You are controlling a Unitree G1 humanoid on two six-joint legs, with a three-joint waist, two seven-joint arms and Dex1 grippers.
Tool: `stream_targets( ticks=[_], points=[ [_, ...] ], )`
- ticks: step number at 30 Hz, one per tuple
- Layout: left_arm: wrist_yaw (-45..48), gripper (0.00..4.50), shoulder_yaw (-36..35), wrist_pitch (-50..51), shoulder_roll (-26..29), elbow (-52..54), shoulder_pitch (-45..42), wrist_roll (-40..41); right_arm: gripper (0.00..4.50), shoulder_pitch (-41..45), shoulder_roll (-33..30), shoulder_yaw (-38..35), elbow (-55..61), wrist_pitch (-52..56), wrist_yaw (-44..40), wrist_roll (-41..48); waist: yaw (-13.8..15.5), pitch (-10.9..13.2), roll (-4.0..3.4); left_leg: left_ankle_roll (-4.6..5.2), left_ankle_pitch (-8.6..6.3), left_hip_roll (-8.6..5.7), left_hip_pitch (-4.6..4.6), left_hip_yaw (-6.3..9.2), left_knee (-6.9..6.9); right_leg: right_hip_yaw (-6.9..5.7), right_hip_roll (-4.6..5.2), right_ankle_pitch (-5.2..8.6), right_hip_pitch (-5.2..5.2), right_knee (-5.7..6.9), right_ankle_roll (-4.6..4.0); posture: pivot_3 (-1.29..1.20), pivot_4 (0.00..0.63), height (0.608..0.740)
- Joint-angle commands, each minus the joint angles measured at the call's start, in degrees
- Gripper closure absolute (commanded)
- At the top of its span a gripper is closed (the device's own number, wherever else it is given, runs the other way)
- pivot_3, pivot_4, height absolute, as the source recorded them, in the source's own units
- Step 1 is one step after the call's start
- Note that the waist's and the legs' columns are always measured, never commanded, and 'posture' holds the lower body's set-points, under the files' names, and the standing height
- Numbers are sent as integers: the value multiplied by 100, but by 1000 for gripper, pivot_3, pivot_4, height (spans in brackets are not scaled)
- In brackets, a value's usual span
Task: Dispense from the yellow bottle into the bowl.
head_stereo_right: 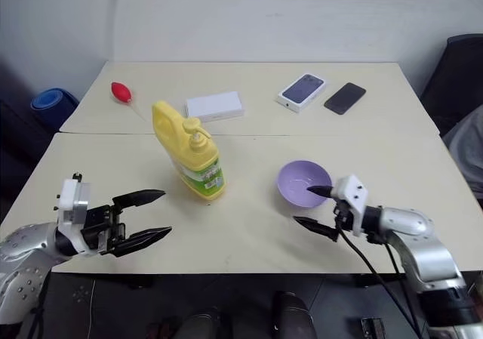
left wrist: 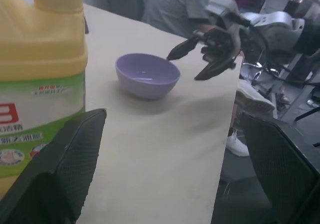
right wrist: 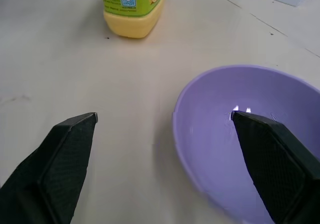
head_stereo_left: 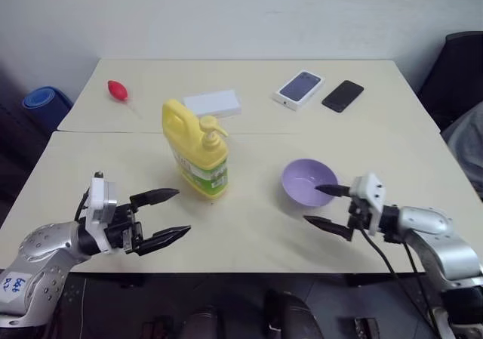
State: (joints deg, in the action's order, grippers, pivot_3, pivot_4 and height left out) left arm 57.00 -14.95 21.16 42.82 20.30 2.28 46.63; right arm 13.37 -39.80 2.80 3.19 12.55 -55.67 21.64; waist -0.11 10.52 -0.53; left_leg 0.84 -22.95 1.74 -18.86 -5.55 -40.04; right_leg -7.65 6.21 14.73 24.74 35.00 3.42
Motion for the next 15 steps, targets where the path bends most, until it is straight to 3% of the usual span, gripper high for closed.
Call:
stream_targets(
  ticks=[1,6,7,10,15],
  points=[
    [-68,0,23,74,-63,188,-82,0,37,225,234,309,-380,-235,209,-547,3,0,0,-1,1,0,-3,2,0,-3,-3,0,1,0,0,0,150,740],
    [-151,0,-43,169,-163,310,-74,47,37,610,714,501,-987,-408,591,-1022,-7,0,1,6,5,-5,-34,-1,-10,-3,-10,-4,23,-2,7,0,150,740],
    [-182,0,-88,190,-175,339,-59,68,208,657,819,462,-1032,-351,671,-1016,-11,0,1,5,6,-4,-34,-1,-11,-2,-13,-5,23,-2,8,0,150,740],
    [-226,0,-181,218,-190,379,-20,90,781,652,872,402,-1086,-430,662,-1056,-11,0,1,-2,9,3,-33,-1,-12,5,-44,-5,23,-1,9,0,150,740],
    [-277,0,-204,202,-220,425,10,70,2536,585,859,325,-1216,-622,596,-1065,-9,0,1,-6,12,5,-33,1,-12,7,-49,-5,24,2,9,0,150,740]
  ],
)
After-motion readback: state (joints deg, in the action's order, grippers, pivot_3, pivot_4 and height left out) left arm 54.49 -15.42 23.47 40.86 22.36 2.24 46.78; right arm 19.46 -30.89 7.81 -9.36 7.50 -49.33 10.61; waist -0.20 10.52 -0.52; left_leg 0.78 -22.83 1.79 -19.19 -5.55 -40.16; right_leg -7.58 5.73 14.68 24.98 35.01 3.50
